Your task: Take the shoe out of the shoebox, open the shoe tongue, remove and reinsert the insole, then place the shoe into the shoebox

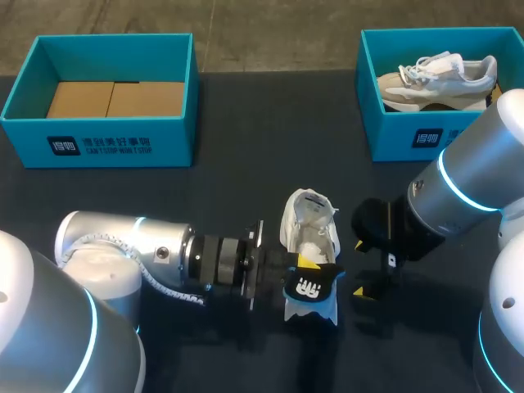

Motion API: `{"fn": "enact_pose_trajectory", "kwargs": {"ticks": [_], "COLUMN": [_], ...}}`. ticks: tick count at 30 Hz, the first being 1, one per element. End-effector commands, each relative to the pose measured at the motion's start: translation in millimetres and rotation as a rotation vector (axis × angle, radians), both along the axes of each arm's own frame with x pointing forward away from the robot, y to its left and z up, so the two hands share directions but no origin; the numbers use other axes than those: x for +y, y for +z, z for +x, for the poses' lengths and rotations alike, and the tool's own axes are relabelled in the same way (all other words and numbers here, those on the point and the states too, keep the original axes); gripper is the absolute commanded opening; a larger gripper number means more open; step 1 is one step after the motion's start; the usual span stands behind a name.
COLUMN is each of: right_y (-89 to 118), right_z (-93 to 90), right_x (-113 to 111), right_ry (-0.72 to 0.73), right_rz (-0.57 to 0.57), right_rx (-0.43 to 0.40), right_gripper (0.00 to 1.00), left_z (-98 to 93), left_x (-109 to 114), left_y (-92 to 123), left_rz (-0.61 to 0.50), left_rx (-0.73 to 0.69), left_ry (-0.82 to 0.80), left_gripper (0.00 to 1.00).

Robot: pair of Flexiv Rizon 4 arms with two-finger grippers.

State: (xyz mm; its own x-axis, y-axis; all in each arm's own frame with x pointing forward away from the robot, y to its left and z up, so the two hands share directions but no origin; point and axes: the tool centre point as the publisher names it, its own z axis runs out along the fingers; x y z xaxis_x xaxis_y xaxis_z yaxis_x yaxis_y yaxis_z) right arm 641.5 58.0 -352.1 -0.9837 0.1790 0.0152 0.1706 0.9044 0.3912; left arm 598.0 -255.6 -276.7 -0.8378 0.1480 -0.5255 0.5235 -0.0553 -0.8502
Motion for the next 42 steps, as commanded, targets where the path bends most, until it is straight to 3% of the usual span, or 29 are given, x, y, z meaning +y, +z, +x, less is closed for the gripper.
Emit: {"fn": "enact_pose_trajectory", "kwargs": {"ticks": [1,28,42], "right_y": [-1,-1,-1], "right_z": [-0.7,-0.7,-0.7], "right_x": [1,1,1], "right_ry": [-0.002,-0.002,-0.002], "right_rz": [-0.001,-0.001,-0.001], "right_rx": [-0.003,-0.003,-0.003], "right_gripper": [1.00,1.00,1.00], "left_z": [-0.5,5.0,3.5], "left_x": [0,-9,-1], "left_y": [1,-15,-25], "left_rz": [0.000,-0.031,-0.029], "left_rx": [-0.009,-0.050,-0.011], "left_ry": [-0.025,-0.101,-0.068], "left_gripper": [0.00,0.00,0.00]}}
